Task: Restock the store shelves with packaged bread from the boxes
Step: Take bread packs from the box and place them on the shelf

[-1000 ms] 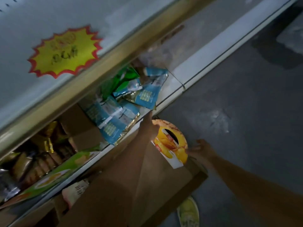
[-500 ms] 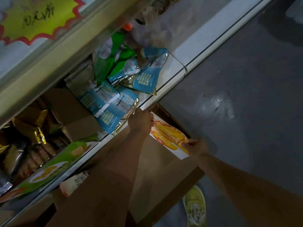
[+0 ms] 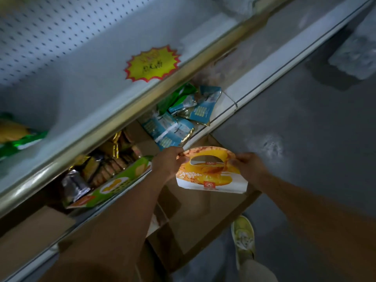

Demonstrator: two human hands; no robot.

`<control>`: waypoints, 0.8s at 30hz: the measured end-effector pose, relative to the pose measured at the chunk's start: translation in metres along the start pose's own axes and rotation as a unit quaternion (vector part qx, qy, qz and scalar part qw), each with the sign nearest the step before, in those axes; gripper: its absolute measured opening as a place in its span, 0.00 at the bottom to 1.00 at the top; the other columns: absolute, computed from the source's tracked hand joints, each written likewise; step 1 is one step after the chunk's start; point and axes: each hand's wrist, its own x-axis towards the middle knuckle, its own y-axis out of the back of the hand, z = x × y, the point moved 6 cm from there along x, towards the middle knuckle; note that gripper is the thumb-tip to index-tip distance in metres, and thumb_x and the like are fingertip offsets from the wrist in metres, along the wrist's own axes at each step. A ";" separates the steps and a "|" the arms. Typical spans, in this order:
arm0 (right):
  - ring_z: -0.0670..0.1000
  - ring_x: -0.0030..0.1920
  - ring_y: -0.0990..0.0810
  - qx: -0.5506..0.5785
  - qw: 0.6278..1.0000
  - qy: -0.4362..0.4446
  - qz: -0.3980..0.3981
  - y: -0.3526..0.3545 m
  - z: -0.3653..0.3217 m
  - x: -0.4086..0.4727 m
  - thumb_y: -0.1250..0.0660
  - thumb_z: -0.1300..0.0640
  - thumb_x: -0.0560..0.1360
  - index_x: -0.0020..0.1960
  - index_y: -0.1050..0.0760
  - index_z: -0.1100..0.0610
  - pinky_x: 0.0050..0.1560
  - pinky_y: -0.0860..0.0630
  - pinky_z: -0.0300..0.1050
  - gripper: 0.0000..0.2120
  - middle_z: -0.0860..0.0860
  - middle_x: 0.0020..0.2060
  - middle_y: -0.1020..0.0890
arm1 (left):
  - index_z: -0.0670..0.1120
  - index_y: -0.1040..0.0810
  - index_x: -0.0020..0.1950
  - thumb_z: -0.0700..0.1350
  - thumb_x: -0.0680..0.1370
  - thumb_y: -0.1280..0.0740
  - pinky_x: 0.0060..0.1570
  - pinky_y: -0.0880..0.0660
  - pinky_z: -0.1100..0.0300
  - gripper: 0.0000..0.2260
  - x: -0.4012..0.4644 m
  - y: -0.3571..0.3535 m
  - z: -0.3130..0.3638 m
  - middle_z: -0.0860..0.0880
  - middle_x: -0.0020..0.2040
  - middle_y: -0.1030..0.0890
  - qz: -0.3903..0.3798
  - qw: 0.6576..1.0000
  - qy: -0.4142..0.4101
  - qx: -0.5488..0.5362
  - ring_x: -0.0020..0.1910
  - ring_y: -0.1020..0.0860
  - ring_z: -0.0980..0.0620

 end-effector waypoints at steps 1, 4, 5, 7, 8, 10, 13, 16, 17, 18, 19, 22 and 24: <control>0.51 0.41 0.24 0.002 1.000 0.014 0.004 0.004 -0.014 -0.016 0.31 0.58 0.76 0.46 0.17 0.63 0.41 0.31 0.42 0.08 0.56 0.37 0.21 | 0.46 0.20 0.53 0.52 0.80 0.33 0.45 0.32 0.54 0.11 -0.015 0.015 0.001 0.44 0.49 0.20 0.007 1.000 -0.008 -0.015 0.52 0.22 0.43; 0.53 0.42 0.22 -0.014 0.997 0.078 0.010 0.016 -0.062 -0.063 0.32 0.58 0.77 0.48 0.18 0.66 0.44 0.28 0.46 0.10 0.64 0.41 0.18 | 0.49 0.25 0.44 0.52 0.80 0.33 0.41 0.37 0.56 0.08 -0.063 0.059 0.006 0.48 0.42 0.25 0.033 0.999 -0.024 -0.023 0.47 0.24 0.46; 0.53 0.44 0.21 -0.027 0.995 0.097 0.007 0.019 -0.076 -0.078 0.33 0.58 0.78 0.49 0.18 0.65 0.45 0.28 0.46 0.10 0.62 0.42 0.17 | 0.51 0.26 0.42 0.53 0.79 0.33 0.40 0.35 0.55 0.09 -0.077 0.072 0.008 0.50 0.40 0.25 0.041 0.998 -0.031 -0.032 0.46 0.23 0.47; 0.52 0.44 0.22 -0.044 0.990 0.134 0.000 0.023 -0.111 -0.112 0.33 0.58 0.78 0.49 0.18 0.64 0.44 0.30 0.45 0.10 0.58 0.42 0.18 | 0.53 0.29 0.35 0.56 0.76 0.33 0.39 0.34 0.53 0.13 -0.113 0.107 0.009 0.53 0.35 0.27 0.071 0.994 -0.048 -0.065 0.41 0.24 0.48; 0.51 0.43 0.23 -0.042 0.987 0.156 -0.001 0.025 -0.130 -0.129 0.33 0.59 0.78 0.47 0.19 0.64 0.44 0.30 0.45 0.09 0.58 0.40 0.19 | 0.52 0.30 0.33 0.57 0.73 0.33 0.38 0.36 0.54 0.14 -0.133 0.126 0.010 0.53 0.32 0.29 0.086 0.991 -0.056 -0.091 0.37 0.26 0.50; 0.51 0.39 0.26 -0.041 0.977 0.211 0.015 0.032 -0.171 -0.164 0.33 0.61 0.78 0.40 0.22 0.66 0.42 0.32 0.46 0.10 0.58 0.34 0.24 | 0.51 0.28 0.32 0.57 0.72 0.29 0.36 0.35 0.55 0.14 -0.172 0.165 0.010 0.53 0.28 0.30 0.125 0.977 -0.054 -0.163 0.31 0.30 0.53; 0.52 0.40 0.26 -0.072 0.957 0.279 0.035 0.040 -0.234 -0.218 0.33 0.61 0.78 0.43 0.21 0.69 0.39 0.35 0.45 0.11 0.60 0.35 0.23 | 0.45 0.20 0.35 0.45 0.73 0.24 0.32 0.32 0.65 0.10 -0.234 0.220 0.004 0.56 0.23 0.26 0.202 0.941 -0.045 -0.268 0.26 0.29 0.63; 0.49 0.41 0.25 -0.065 0.945 0.320 0.025 0.052 -0.295 -0.281 0.34 0.59 0.79 0.44 0.21 0.67 0.37 0.33 0.40 0.10 0.60 0.39 0.20 | 0.43 0.16 0.41 0.45 0.74 0.25 0.38 0.27 0.65 0.06 -0.298 0.262 -0.006 0.57 0.30 0.19 0.243 0.894 -0.031 -0.376 0.33 0.23 0.61; 0.48 0.38 0.26 -0.062 0.941 0.332 0.024 0.055 -0.313 -0.302 0.34 0.60 0.79 0.42 0.22 0.65 0.36 0.33 0.39 0.10 0.59 0.37 0.20 | 0.44 0.16 0.42 0.46 0.74 0.25 0.42 0.25 0.59 0.06 -0.318 0.273 -0.007 0.53 0.34 0.17 0.241 0.882 -0.031 -0.404 0.37 0.22 0.56; 0.47 0.36 0.27 -0.056 0.938 0.342 0.025 0.059 -0.330 -0.321 0.34 0.60 0.78 0.41 0.23 0.65 0.37 0.32 0.39 0.11 0.57 0.34 0.22 | 0.45 0.16 0.44 0.46 0.75 0.27 0.44 0.25 0.56 0.05 -0.337 0.282 -0.008 0.50 0.37 0.17 0.235 0.871 -0.033 -0.430 0.39 0.21 0.52; 0.48 0.36 0.28 -0.047 0.934 0.353 0.031 0.064 -0.346 -0.339 0.34 0.60 0.78 0.41 0.24 0.67 0.38 0.32 0.41 0.11 0.57 0.34 0.24 | 0.44 0.17 0.45 0.45 0.77 0.28 0.45 0.24 0.56 0.04 -0.356 0.291 -0.010 0.49 0.39 0.17 0.233 0.865 -0.034 -0.443 0.40 0.21 0.51; 0.49 0.40 0.25 -0.023 0.922 0.384 0.053 0.078 -0.392 -0.388 0.33 0.58 0.77 0.48 0.20 0.66 0.43 0.26 0.48 0.10 0.60 0.39 0.20 | 0.44 0.18 0.47 0.45 0.77 0.29 0.47 0.25 0.56 0.05 -0.404 0.315 -0.017 0.49 0.41 0.18 0.248 0.850 -0.027 -0.463 0.42 0.21 0.52; 0.47 0.39 0.25 0.003 0.911 0.410 0.052 0.083 -0.422 -0.422 0.33 0.59 0.77 0.49 0.19 0.65 0.40 0.26 0.42 0.08 0.59 0.39 0.20 | 0.44 0.18 0.44 0.45 0.77 0.29 0.50 0.23 0.52 0.05 -0.435 0.333 -0.018 0.49 0.40 0.17 0.271 0.837 -0.042 -0.474 0.42 0.21 0.52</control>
